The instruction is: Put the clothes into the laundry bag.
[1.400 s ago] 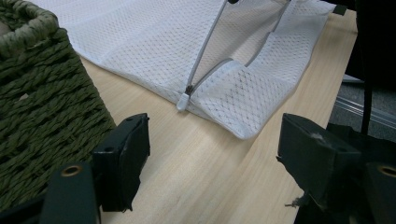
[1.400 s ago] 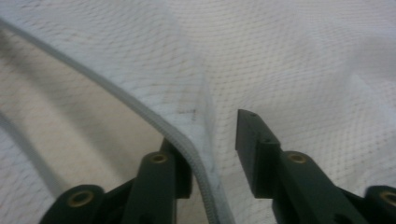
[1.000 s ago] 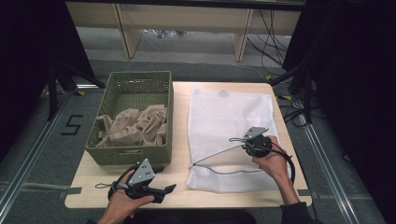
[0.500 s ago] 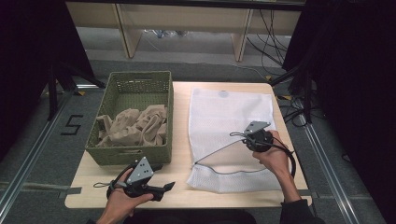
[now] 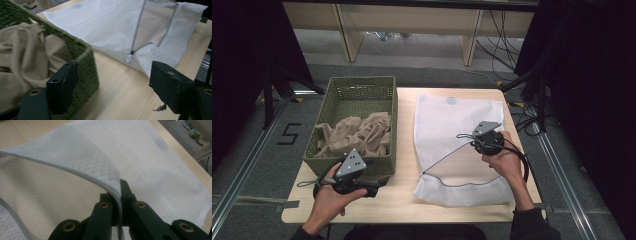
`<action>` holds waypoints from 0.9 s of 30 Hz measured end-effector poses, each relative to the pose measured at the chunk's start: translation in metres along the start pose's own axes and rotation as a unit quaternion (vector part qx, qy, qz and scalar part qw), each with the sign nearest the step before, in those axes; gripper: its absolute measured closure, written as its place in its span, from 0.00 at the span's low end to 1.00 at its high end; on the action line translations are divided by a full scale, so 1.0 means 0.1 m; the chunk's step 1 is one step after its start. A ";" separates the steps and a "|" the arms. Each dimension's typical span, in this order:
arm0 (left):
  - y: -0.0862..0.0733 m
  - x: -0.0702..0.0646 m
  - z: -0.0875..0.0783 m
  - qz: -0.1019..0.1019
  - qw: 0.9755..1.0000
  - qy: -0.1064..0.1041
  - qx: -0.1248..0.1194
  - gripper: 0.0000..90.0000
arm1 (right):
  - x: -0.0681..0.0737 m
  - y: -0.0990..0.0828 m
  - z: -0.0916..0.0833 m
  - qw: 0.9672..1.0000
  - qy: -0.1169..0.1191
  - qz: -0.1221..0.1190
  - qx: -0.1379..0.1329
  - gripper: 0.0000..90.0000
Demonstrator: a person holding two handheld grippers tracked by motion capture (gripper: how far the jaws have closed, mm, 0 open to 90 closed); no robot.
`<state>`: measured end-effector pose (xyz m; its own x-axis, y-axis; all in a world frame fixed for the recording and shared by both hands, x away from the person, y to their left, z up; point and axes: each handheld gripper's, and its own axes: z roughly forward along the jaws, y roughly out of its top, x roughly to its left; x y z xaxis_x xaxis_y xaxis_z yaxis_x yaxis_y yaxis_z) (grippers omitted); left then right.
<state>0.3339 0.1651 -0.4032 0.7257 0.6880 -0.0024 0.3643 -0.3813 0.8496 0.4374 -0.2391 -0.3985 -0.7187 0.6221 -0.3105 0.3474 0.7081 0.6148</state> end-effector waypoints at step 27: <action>0.30 1.50 0.85 -0.004 0.977 0.033 0.209 0.19 | 0.02 -0.04 0.08 1.000 0.019 0.001 0.017 0.99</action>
<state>0.5029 0.2042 -0.4226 0.6881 0.7246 0.0375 0.5858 -0.5853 0.5607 0.4394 -0.2376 -0.4079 -0.7410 0.6099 -0.2810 0.3680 0.7188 0.5898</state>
